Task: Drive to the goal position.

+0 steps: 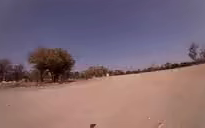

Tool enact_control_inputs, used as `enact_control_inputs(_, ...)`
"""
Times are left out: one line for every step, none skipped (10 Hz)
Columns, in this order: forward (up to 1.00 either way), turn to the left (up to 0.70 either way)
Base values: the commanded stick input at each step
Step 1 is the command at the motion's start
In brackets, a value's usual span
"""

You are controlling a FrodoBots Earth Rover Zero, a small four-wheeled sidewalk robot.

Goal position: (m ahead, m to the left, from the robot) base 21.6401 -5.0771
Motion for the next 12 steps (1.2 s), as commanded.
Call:
enact_control_inputs(1.0, 0.0)
enact_control_inputs(1.0, 0.0)
enact_control_inputs(1.0, 0.0)
enact_control_inputs(1.0, 0.0)
enact_control_inputs(1.0, 0.0)
enact_control_inputs(1.0, 0.0)
enact_control_inputs(1.0, 0.0)
enact_control_inputs(1.0, 0.0)
enact_control_inputs(1.0, 0.0)
enact_control_inputs(1.0, 0.0)
enact_control_inputs(1.0, 0.0)
enact_control_inputs(1.0, 0.0)
